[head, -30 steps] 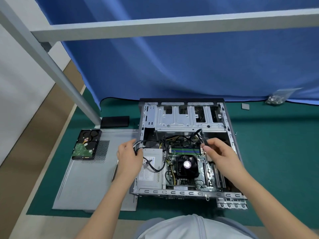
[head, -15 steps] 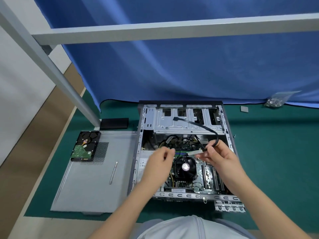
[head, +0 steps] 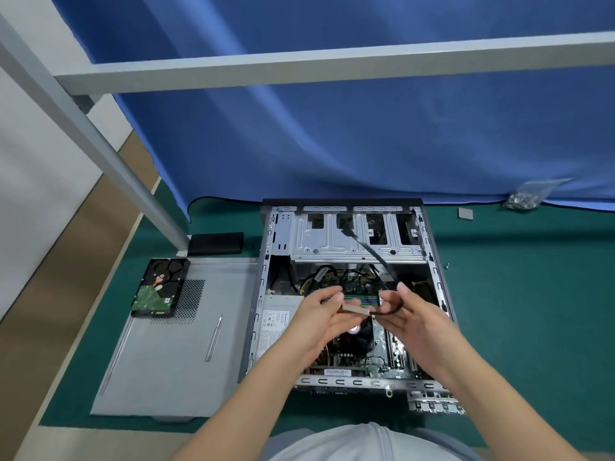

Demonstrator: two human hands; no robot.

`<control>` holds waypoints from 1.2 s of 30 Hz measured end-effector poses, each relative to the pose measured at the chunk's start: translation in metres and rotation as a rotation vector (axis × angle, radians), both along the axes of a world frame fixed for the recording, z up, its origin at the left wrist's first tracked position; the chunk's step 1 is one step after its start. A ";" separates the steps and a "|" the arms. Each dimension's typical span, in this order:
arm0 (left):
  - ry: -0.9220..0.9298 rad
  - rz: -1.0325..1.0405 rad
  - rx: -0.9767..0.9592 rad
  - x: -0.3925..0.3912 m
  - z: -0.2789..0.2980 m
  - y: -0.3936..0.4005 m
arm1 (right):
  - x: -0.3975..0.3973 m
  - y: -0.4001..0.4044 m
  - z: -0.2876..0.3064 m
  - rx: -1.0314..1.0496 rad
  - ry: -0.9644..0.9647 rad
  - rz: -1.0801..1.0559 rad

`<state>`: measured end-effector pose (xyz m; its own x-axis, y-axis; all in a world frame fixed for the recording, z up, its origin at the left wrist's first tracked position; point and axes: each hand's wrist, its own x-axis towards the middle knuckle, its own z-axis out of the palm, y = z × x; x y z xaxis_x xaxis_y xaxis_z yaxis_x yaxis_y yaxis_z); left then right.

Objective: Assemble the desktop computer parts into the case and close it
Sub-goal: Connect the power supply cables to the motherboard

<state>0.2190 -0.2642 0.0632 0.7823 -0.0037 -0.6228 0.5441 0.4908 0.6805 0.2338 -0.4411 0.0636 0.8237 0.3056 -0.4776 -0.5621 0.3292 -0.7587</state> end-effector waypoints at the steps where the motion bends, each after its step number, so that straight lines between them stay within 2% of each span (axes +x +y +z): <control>1: -0.041 -0.025 0.075 0.000 0.000 0.001 | 0.001 -0.001 0.000 -0.025 0.022 -0.033; 6: -0.192 -0.186 0.336 0.003 -0.002 0.009 | 0.004 -0.003 -0.002 -0.092 -0.027 -0.130; 11: -0.307 -0.445 0.653 0.004 -0.007 0.011 | 0.002 0.003 -0.010 -0.348 -0.266 -0.083; 13: -0.333 -0.509 0.744 0.002 -0.010 0.010 | 0.003 0.004 -0.012 -0.375 -0.329 -0.095; 17: -0.344 -0.475 0.845 0.002 -0.019 0.015 | 0.003 -0.001 -0.006 -0.337 -0.393 -0.172; 23: -0.301 -0.333 0.718 0.006 -0.029 0.022 | 0.002 -0.001 0.002 -0.268 -0.389 -0.166; 27: -0.373 -0.396 0.938 0.006 -0.040 0.030 | 0.006 -0.001 -0.008 -0.304 -0.403 -0.149; 29: -0.429 -0.495 1.092 0.006 -0.046 0.034 | 0.010 -0.002 -0.017 -0.410 -0.407 -0.130; 33: -0.636 -0.731 1.428 0.008 -0.065 0.041 | 0.020 -0.003 -0.045 -0.709 -0.202 -0.111; 36: -0.664 -0.792 1.564 0.012 -0.076 0.043 | 0.021 -0.002 -0.068 -0.753 0.087 -0.094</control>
<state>0.2312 -0.2210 -0.0126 0.9691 -0.2403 -0.0555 -0.2028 -0.9043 0.3756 0.2549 -0.4431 -0.0039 0.7800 -0.1976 -0.5938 -0.6254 -0.2102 -0.7515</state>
